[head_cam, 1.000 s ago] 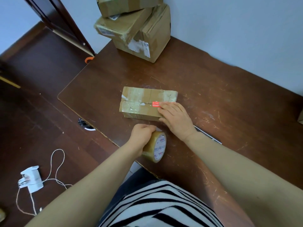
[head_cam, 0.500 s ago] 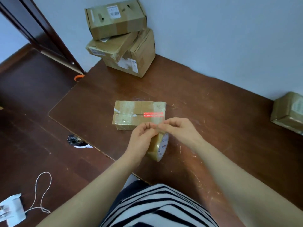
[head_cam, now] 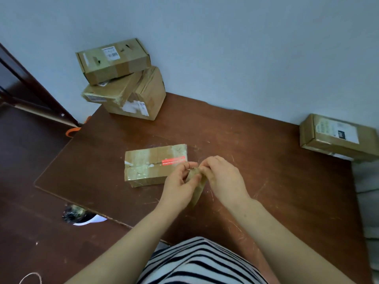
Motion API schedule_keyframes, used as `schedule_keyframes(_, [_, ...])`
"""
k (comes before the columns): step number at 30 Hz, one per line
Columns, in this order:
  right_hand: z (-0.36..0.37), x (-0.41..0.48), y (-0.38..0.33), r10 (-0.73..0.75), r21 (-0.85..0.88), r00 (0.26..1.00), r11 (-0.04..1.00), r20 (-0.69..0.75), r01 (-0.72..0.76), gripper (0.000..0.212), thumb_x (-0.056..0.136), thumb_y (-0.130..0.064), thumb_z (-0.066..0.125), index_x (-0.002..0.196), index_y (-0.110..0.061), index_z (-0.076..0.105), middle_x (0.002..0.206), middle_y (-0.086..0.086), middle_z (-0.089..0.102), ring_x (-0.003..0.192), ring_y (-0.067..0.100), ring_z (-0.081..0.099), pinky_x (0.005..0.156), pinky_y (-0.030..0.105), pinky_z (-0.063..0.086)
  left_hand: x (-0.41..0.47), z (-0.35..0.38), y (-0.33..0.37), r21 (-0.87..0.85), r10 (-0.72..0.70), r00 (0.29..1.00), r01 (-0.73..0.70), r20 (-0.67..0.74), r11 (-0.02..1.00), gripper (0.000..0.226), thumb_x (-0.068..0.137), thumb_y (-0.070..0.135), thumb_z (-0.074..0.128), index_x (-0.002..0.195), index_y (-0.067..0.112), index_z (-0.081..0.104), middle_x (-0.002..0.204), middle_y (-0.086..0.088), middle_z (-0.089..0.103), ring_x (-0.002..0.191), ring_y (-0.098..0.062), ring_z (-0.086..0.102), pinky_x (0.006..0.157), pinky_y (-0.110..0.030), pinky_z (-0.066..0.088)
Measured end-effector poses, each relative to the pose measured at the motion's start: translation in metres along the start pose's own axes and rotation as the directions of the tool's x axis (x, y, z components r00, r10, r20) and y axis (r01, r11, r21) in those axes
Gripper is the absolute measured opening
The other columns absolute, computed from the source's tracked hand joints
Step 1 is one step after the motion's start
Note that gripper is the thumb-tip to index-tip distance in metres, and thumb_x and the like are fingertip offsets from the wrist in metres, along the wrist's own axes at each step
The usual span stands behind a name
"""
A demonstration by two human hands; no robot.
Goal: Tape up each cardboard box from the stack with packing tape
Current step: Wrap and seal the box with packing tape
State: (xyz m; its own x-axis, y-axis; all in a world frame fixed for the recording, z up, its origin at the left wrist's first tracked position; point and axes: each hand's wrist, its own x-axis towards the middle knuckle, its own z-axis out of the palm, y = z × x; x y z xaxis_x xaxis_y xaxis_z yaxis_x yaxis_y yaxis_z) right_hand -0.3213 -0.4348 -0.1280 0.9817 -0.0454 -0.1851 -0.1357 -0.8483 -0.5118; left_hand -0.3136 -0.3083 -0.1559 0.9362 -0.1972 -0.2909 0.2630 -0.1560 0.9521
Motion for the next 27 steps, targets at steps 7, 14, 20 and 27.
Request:
schedule_keyframes(7, [-0.011,-0.001,0.002,0.092,0.323,0.99,0.945,-0.108,-0.052,0.009,0.088,-0.025,0.064,0.083,-0.029,0.07,0.081,-0.01,0.069,0.078,0.01,0.063,0.074,0.037,0.053,0.004,-0.001,0.005,-0.061,-0.029,0.999,0.028,-0.02,0.998,0.015,0.092,0.016,0.059,0.106,0.021,0.064,0.1,-0.003,0.071,0.091,-0.015,0.067,0.079,-0.028,0.052])
schedule_keyframes(14, [-0.018,-0.006,0.004,0.107,0.392,0.988,0.918,-0.11,-0.056,0.046,0.088,-0.027,0.067,0.126,-0.039,0.043,0.075,-0.01,0.066,0.079,0.01,0.063,0.076,0.037,0.054,0.009,0.006,0.012,-0.044,0.032,0.998,-0.034,-0.049,0.998,0.015,0.097,0.022,0.053,0.091,0.013,0.064,0.077,0.0,0.065,0.071,-0.01,0.059,0.067,-0.027,0.046])
schedule_keyframes(20, [-0.021,-0.004,0.008,0.049,0.41,0.994,0.912,-0.102,-0.003,0.018,0.087,-0.02,0.068,0.084,-0.037,0.064,0.081,-0.014,0.069,0.08,0.006,0.065,0.08,0.038,0.055,0.011,0.009,0.013,-0.078,-0.005,0.998,0.0,-0.063,0.997,0.019,0.098,0.024,0.05,0.091,0.013,0.063,0.081,-0.003,0.065,0.075,-0.012,0.06,0.068,-0.026,0.047])
schedule_keyframes(27, [-0.019,-0.003,0.01,0.09,0.458,0.986,0.889,-0.137,-0.018,0.013,0.08,-0.021,0.076,0.094,-0.021,0.075,0.084,-0.013,0.069,0.081,0.007,0.066,0.081,0.034,0.056,0.012,0.012,0.017,-0.118,-0.037,0.997,0.029,-0.067,0.993,0.018,0.099,0.023,0.049,0.09,0.014,0.062,0.083,-0.002,0.064,0.077,-0.011,0.058,0.072,-0.027,0.047])
